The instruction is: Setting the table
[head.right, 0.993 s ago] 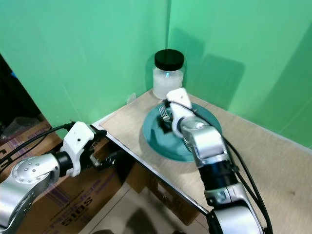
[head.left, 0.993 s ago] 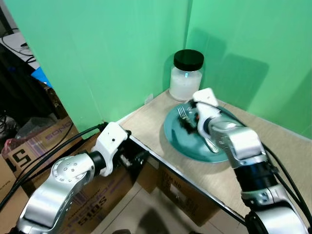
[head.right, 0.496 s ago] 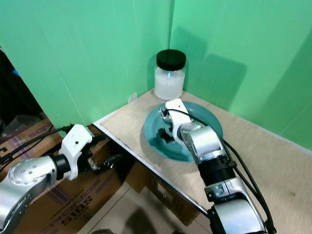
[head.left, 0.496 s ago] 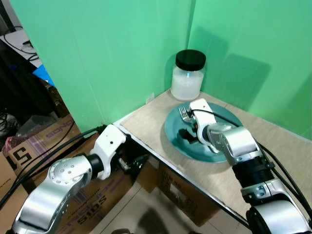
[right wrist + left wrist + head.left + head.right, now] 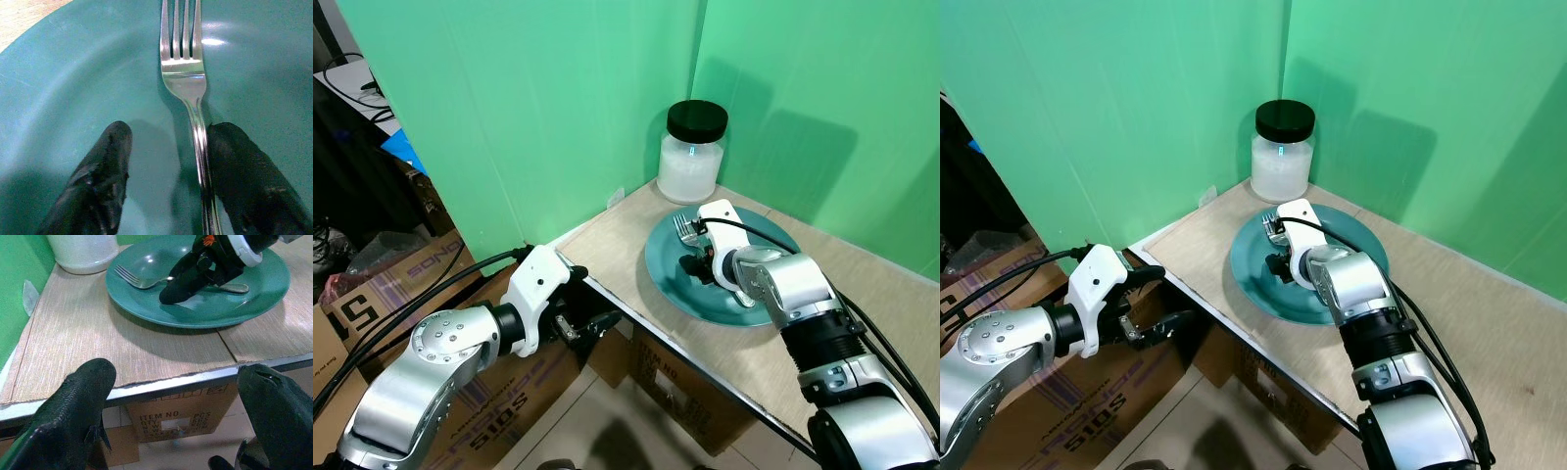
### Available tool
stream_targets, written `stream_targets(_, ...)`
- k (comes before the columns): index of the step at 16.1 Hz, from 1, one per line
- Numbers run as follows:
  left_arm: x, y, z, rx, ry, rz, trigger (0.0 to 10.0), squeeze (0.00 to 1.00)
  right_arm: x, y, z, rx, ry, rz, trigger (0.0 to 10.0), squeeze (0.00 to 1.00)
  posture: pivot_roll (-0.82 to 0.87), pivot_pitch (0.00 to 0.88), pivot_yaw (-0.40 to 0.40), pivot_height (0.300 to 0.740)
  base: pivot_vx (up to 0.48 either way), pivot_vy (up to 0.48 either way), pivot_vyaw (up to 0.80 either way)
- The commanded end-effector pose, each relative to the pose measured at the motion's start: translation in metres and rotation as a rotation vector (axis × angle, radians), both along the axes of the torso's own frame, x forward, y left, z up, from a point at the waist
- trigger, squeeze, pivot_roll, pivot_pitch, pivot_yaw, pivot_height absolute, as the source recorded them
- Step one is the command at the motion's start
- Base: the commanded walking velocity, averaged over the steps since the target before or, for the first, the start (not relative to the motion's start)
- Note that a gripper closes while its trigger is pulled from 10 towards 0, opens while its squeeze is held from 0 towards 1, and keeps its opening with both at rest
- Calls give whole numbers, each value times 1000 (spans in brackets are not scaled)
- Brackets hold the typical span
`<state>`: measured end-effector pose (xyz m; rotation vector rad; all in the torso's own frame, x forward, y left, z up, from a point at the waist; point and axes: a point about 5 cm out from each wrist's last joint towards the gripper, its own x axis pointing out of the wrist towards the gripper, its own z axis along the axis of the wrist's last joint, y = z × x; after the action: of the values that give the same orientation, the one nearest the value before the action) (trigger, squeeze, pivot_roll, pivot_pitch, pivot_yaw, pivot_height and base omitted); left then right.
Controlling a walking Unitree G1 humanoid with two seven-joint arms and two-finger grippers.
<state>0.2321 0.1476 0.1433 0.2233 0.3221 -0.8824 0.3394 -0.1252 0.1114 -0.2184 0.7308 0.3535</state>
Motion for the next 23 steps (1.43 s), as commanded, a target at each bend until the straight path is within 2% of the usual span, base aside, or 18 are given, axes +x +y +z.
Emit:
stream_targets(1,-1,-2,4,7,-14,-24,10000,0,0,-6,-4,-9,29,-15,0,0,110,0,7,740,0,0,0)
stream_targets(7,-1,-2,4,8,-11,-24,10000,0,1,-10,-4,-5,23,-21,0,0,114,0,0,740,0,0,0)
stream_targets(20,2,-4,4,13,-17,-23,10000,0,-5,-5,-5,38,9,-2,0,0,102,0,17,740,0,0,0)
stream_targets(21,1,-6,6,7,-26,-29,10000,0,-4,-7,1,61,-22,-23,0,0,109,0,7,740,0,0,0)
stream_targets(23,6,-1,9,2,-65,44,10000,0,-4,-13,25,125,-140,-57,0,0,114,0,0,740,0,0,0)
